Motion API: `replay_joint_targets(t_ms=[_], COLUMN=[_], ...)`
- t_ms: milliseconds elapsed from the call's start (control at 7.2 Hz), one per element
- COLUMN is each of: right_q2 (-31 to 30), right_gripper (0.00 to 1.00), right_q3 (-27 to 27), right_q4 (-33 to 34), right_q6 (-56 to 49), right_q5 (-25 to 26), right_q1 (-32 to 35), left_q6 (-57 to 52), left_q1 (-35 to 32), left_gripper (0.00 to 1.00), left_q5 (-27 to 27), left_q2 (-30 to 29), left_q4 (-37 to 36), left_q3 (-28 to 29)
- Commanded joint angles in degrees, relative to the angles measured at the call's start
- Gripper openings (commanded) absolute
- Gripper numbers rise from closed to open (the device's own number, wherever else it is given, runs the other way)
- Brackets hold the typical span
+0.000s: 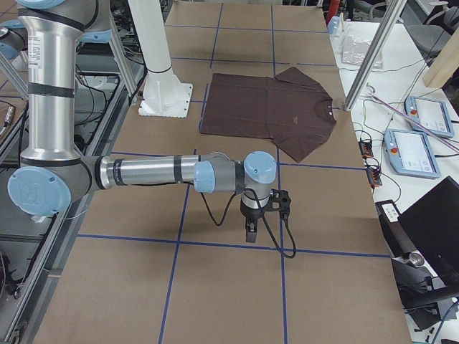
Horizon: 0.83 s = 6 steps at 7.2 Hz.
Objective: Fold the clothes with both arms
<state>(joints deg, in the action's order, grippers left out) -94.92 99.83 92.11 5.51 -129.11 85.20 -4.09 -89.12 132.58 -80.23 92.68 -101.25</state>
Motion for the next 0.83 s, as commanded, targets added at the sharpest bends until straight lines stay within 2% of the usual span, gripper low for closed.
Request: replay_joint_targets(t_ms=[0, 278, 555, 694], right_q2=[0.2, 1.6, 7.4, 10.1], right_gripper=[1.00, 1.00, 1.00, 1.00], right_q3=[0.1, 0.2, 0.5, 0.3], right_q4=[-0.1, -0.1, -0.8, -1.0], right_q6=[0.0, 0.5, 0.9, 1.0], right_q5=[0.0, -0.3, 0.0, 0.3], right_q1=[-0.6, -1.1, -3.4, -4.4], left_q6=[-0.1, -0.1, 0.0, -0.5], left_q1=[0.1, 0.0, 0.2, 0.3], left_gripper=[1.00, 1.00, 1.00, 1.00], left_q5=[-0.1, 0.0, 0.3, -0.4], left_q2=[-0.2, 0.0, -0.7, -1.2], left_q4=[0.0, 0.1, 0.3, 3.9], left_q3=[-0.2, -3.2, -6.3, -9.1])
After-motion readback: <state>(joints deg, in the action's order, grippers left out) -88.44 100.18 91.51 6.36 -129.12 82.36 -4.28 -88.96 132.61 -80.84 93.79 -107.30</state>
